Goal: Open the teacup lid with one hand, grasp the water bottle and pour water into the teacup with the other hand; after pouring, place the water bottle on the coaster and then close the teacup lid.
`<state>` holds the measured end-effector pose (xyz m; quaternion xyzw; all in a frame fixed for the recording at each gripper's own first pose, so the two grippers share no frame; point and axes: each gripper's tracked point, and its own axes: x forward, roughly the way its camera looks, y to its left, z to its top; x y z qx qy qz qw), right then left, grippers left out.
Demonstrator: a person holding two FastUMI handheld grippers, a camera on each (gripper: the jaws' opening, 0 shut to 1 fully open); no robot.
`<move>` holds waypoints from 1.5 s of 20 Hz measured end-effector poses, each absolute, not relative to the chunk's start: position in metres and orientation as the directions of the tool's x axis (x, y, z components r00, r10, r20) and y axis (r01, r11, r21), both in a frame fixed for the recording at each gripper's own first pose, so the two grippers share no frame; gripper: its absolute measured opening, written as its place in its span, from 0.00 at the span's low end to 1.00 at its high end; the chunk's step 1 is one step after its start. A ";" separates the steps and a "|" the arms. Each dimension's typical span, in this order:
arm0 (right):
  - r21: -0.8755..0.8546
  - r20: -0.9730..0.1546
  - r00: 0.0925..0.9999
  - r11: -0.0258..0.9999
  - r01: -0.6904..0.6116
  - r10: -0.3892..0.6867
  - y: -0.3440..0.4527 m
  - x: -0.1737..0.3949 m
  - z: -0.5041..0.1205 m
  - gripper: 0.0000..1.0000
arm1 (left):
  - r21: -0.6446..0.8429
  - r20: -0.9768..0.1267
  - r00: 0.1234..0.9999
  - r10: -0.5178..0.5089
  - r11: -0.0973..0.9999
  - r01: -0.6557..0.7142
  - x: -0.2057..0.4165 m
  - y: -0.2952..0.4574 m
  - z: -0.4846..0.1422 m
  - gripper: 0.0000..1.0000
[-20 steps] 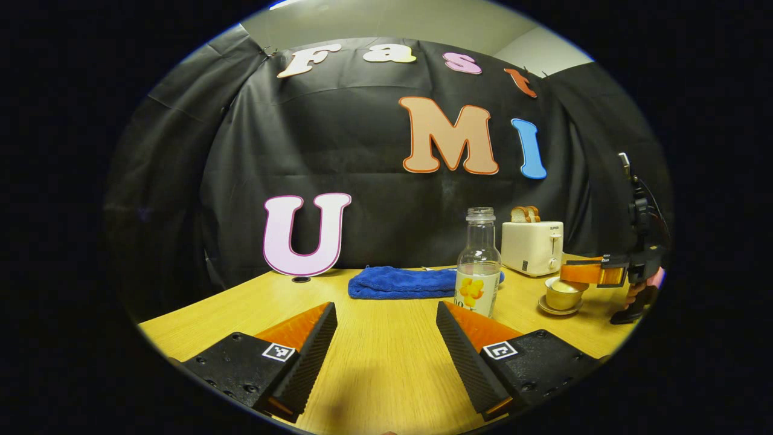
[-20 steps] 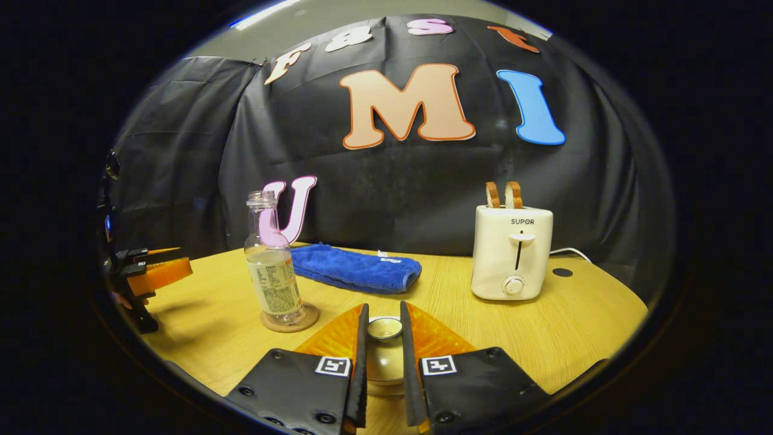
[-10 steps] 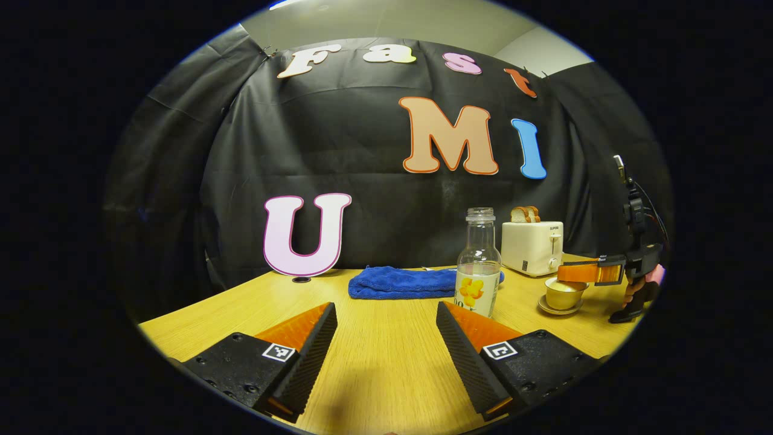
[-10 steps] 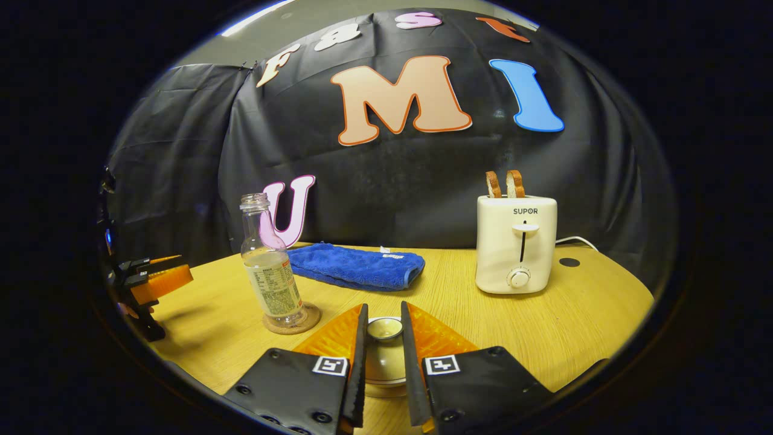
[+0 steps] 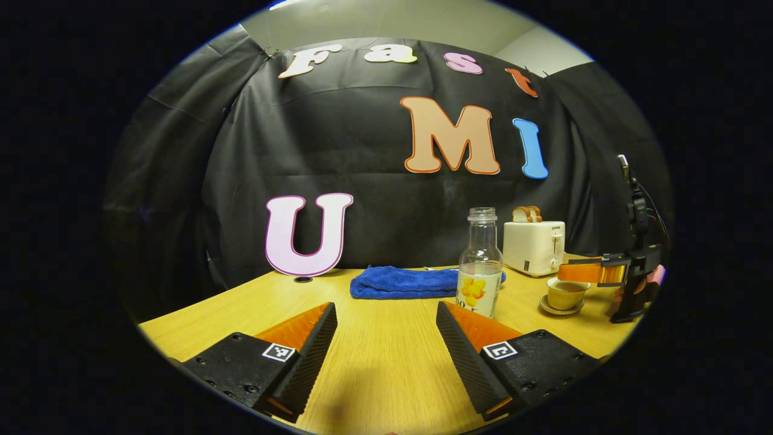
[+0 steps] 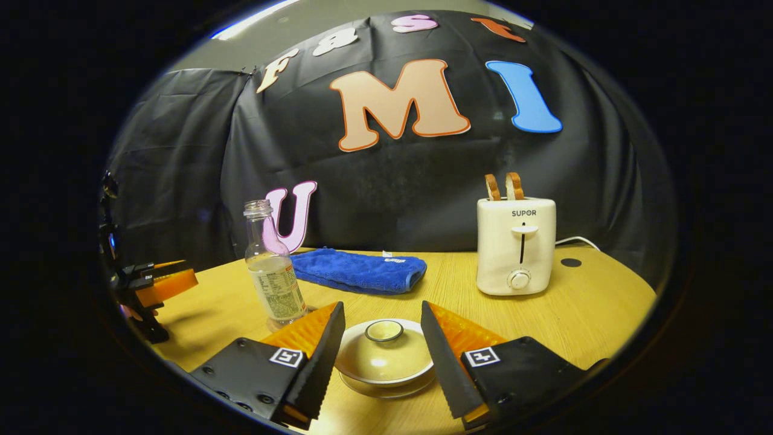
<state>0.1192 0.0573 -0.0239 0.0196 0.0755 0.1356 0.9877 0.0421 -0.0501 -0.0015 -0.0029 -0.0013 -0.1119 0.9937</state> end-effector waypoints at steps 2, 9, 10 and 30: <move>0.010 -0.106 0.960 0.966 -0.259 0.259 0.059 0.114 -0.018 0.90 | -0.006 0.003 0.975 -0.222 0.975 0.222 0.042 -0.050 -0.001 0.96; 0.007 -0.017 0.981 0.981 -0.192 0.192 0.039 0.093 -0.006 0.94 | -0.006 0.003 0.976 -0.217 0.976 0.217 0.042 -0.049 -0.001 0.96; 0.007 -0.015 0.984 0.985 -0.175 0.175 0.033 0.089 -0.004 0.94 | -0.005 0.002 0.978 -0.210 0.978 0.210 0.043 -0.048 -0.002 0.96; -0.006 0.009 0.986 0.986 0.166 -0.166 -0.058 0.024 0.003 0.94 | 0.002 0.003 0.996 -0.091 0.996 0.091 0.042 -0.026 -0.001 0.96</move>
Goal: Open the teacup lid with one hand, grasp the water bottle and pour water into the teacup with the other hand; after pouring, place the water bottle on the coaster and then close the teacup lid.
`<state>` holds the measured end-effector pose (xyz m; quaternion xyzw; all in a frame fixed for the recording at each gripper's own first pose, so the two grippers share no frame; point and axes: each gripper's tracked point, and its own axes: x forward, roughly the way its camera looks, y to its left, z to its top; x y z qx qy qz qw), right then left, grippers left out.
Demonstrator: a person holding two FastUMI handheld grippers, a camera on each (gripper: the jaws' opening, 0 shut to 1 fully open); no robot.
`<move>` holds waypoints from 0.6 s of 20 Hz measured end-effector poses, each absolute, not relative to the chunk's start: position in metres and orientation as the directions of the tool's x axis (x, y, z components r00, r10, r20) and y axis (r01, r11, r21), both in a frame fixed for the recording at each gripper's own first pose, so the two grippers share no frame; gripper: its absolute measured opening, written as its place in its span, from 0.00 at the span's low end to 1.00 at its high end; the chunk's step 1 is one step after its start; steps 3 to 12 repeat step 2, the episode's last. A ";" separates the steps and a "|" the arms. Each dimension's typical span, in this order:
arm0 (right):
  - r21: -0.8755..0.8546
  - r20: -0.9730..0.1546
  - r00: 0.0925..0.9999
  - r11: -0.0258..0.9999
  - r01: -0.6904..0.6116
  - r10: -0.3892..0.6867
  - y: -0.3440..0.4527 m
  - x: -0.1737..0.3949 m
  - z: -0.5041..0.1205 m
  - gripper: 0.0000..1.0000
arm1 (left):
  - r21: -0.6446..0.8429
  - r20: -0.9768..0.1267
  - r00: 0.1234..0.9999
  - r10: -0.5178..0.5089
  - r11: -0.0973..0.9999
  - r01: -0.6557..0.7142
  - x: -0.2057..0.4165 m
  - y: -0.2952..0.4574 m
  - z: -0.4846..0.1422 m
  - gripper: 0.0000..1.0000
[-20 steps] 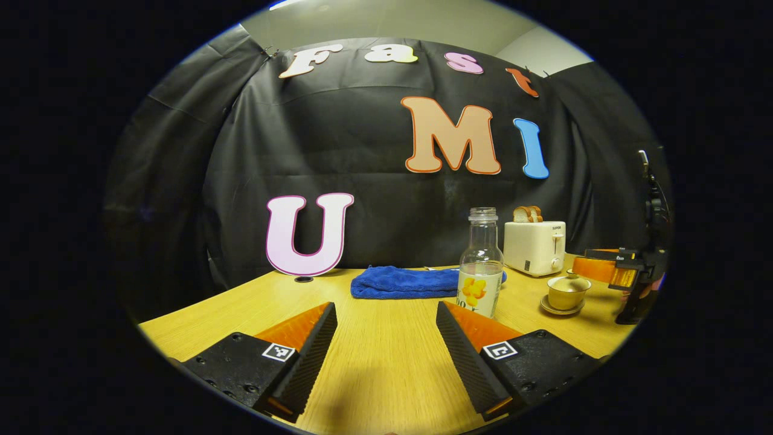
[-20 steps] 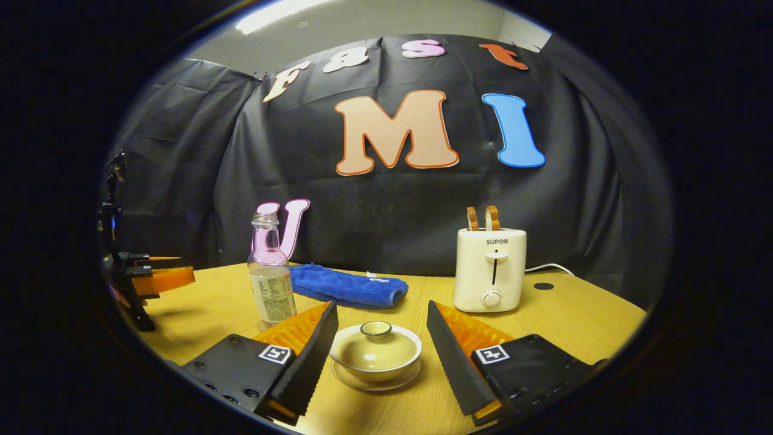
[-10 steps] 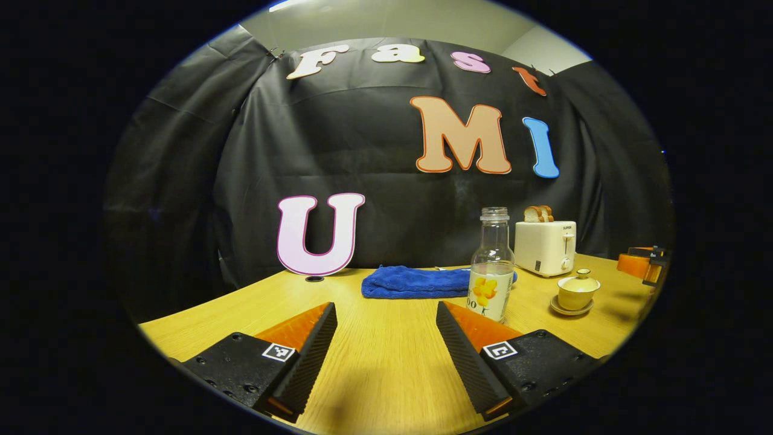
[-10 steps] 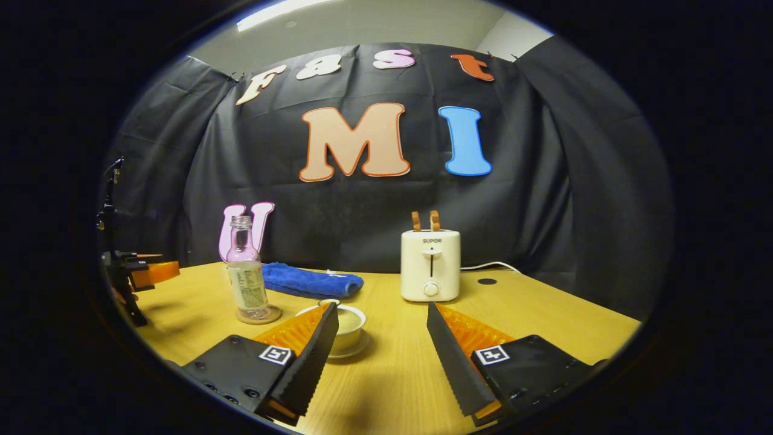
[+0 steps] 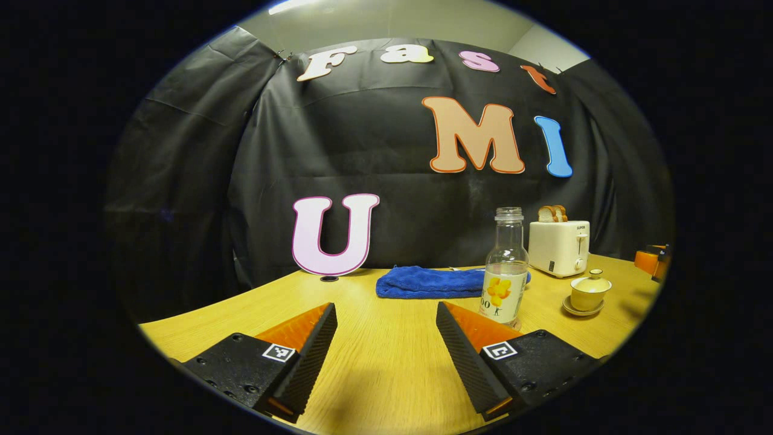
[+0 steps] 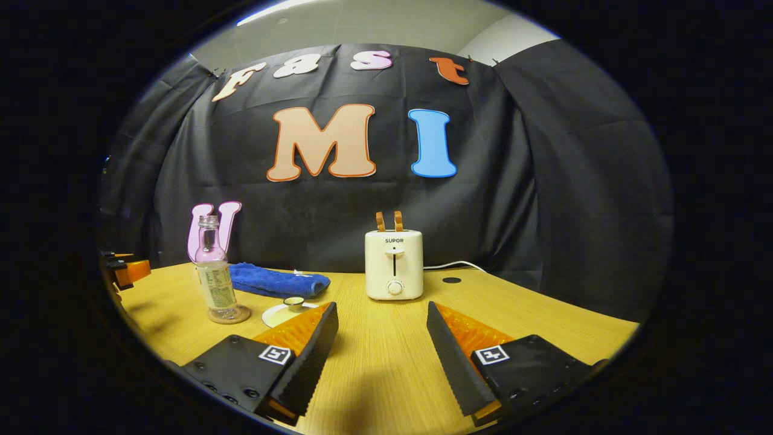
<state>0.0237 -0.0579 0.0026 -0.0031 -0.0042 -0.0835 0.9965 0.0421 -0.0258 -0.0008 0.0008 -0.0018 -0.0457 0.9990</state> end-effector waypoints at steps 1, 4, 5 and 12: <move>-0.005 0.009 0.986 0.986 0.167 -0.166 -0.058 0.024 0.003 0.90 | 0.001 0.003 0.996 -0.088 0.996 0.088 0.042 -0.025 -0.001 0.96; -0.006 0.009 0.986 0.986 0.167 -0.166 -0.057 0.024 0.002 0.90 | 0.001 0.002 0.996 -0.088 0.996 0.088 0.042 -0.025 -0.001 0.96; -0.006 0.009 0.986 0.986 0.167 -0.166 -0.057 0.024 0.002 0.90 | 0.001 0.002 0.996 -0.088 0.996 0.088 0.042 -0.025 -0.001 0.96; -0.006 0.009 0.986 0.986 0.167 -0.166 -0.057 0.024 0.002 0.90 | 0.001 0.002 0.996 -0.088 0.996 0.088 0.042 -0.025 -0.001 0.96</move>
